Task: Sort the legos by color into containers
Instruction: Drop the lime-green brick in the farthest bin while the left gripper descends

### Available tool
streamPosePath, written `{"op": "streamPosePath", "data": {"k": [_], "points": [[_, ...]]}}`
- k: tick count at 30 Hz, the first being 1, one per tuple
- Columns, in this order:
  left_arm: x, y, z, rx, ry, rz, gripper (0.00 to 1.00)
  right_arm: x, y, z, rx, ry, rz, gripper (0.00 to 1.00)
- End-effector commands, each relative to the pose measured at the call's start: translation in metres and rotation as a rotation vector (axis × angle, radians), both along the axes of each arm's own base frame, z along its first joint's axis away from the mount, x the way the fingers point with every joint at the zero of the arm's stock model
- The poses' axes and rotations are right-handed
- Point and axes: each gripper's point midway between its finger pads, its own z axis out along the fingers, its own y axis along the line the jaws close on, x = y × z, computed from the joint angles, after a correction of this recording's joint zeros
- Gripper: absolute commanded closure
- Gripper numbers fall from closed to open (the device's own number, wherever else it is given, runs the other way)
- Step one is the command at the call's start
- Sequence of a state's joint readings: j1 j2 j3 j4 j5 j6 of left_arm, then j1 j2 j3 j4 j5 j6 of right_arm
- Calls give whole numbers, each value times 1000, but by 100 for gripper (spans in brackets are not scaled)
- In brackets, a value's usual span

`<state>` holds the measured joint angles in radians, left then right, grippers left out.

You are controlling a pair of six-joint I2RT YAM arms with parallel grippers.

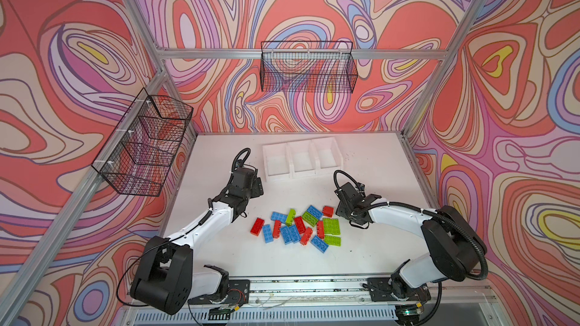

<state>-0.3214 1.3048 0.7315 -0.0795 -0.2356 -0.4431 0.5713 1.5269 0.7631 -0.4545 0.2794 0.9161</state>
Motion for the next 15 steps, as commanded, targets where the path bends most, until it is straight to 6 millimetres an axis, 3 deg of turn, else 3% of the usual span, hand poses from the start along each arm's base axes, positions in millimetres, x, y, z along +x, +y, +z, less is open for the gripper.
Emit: {"op": "streamPosePath", "data": {"k": [1, 5, 11, 15], "points": [[-8, 4, -6, 7, 28, 20, 16, 12, -1, 14, -58, -33, 13, 46], [-10, 6, -5, 14, 32, 26, 16, 37, 3, 43, -125, -108, 89, 48], [-30, 10, -3, -23, 55, 56, 18, 109, 29, 107, -236, -294, 225, 48], [-51, 15, -8, -59, 66, 81, 18, 154, 40, 118, -219, -354, 265, 48]]}}
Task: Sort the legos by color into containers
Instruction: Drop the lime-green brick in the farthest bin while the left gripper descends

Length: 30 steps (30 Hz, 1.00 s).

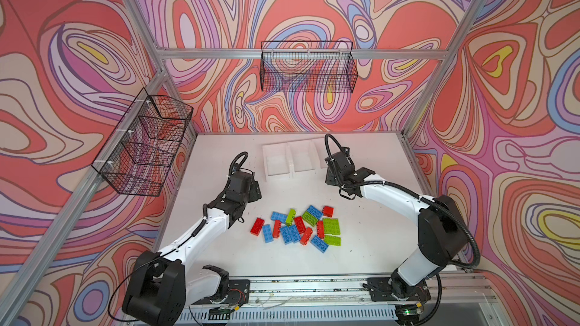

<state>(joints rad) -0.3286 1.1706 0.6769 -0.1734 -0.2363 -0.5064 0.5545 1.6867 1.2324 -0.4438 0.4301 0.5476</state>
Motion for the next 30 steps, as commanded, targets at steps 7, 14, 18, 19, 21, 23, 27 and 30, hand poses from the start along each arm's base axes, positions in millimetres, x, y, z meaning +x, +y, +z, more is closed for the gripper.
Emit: {"op": "streamPosePath", "data": {"k": [7, 14, 18, 19, 21, 23, 27, 30], "points": [[-62, 16, -28, -75, 103, 88, 18, 98, 12, -23, 8, -29, 82, 48], [-81, 18, -45, -85, 160, 85, 17, 135, 20, -43, 73, -16, 97, 48], [-83, 13, -53, -99, 190, 61, 18, 147, 18, -54, 98, -13, 83, 43], [-83, 11, -56, -104, 201, 54, 18, 150, 17, -56, 114, -15, 79, 42], [-85, 7, -60, -111, 222, 42, 18, 157, 16, -60, 137, -14, 72, 39], [-87, 4, -62, -115, 238, 33, 18, 163, 14, -63, 142, -16, 67, 34], [-92, 0, -64, -116, 258, 26, 18, 173, 16, -57, 171, -37, 71, 20], [-97, -5, -66, -121, 273, 14, 18, 176, 16, -42, 190, -67, 77, 13]]}}
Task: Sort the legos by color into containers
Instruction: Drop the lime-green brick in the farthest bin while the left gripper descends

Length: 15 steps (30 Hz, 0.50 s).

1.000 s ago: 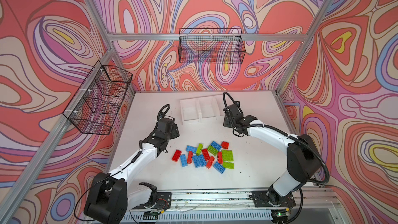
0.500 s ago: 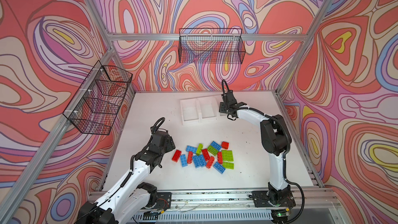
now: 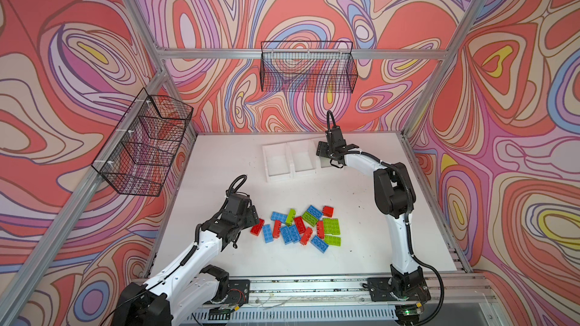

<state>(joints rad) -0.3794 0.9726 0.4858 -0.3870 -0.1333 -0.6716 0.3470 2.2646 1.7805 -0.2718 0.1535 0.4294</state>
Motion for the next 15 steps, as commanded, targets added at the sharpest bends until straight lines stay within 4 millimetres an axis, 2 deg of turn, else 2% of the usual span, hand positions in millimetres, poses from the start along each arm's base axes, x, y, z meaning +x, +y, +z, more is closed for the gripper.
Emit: {"op": "streamPosePath", "data": {"k": [1, 5, 9, 15], "points": [[-14, -3, -7, -6, 56, 3, 18, 5, 4, 19, 34, -38, 13, 11], [-24, -10, -12, 4, 89, -19, 18, 2, -2, 51, 50, -92, 12, 8], [-30, -11, -15, 49, 106, -39, 17, -10, -10, 86, 66, -147, 7, 10], [-19, -20, -15, 55, 85, -83, 21, -37, -22, 110, 63, -173, 12, 16]]}}
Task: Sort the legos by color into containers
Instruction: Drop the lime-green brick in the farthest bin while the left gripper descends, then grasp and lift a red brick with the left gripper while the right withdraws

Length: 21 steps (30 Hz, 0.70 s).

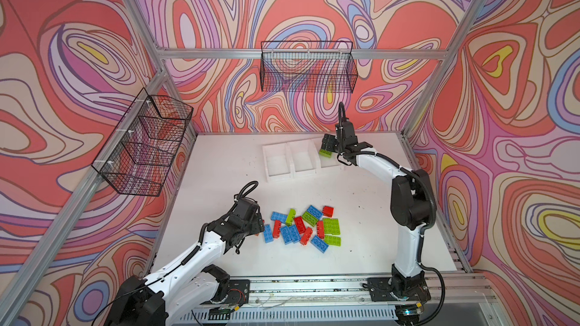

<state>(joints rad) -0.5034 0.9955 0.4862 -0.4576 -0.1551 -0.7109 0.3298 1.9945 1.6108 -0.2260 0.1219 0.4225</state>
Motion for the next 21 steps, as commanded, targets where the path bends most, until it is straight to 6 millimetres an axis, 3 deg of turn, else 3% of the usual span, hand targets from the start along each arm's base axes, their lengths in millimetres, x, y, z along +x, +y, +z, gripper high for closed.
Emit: {"op": "streamPosePath", "data": {"k": [1, 6, 9, 10, 19, 21], "points": [[4, -2, -3, 24, 15, -13, 22, -12, -9, 21, -5, -38, -4, 16], [6, -9, -15, 21, 53, -41, 26, -30, -22, 22, -18, -26, -16, 18], [10, -13, -17, 10, 48, -46, 28, -40, -24, 14, -21, 3, -13, 19], [20, -19, -6, -3, 18, -48, 29, -44, -25, 10, -20, 14, -11, 19], [32, -31, -11, -3, 37, -84, 42, -69, -31, -18, -23, 97, -16, 21], [34, -36, -8, -16, 34, -116, 42, -75, -34, -8, -24, 79, -23, 21]]}}
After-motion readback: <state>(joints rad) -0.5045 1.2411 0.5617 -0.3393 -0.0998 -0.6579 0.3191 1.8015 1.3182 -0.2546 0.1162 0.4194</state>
